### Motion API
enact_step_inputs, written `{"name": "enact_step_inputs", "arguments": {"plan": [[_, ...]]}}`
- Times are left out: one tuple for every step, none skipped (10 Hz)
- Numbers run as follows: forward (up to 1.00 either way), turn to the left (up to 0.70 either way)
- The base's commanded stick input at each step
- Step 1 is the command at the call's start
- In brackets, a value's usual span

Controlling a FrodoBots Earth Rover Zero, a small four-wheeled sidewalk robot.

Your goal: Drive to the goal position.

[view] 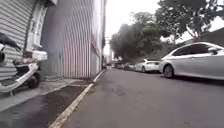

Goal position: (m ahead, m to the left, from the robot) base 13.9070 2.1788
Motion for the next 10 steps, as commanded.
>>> {"name": "enact_step_inputs", "arguments": {"plan": [[0.7, -0.14], [0.7, -0.1], [0.7, 0.0], [0.7, 0.0], [0.7, 0.0], [0.7, 0.0], [0.7, 0.0], [0.7, 0.0], [0.7, 0.0], [0.7, 0.0]]}}
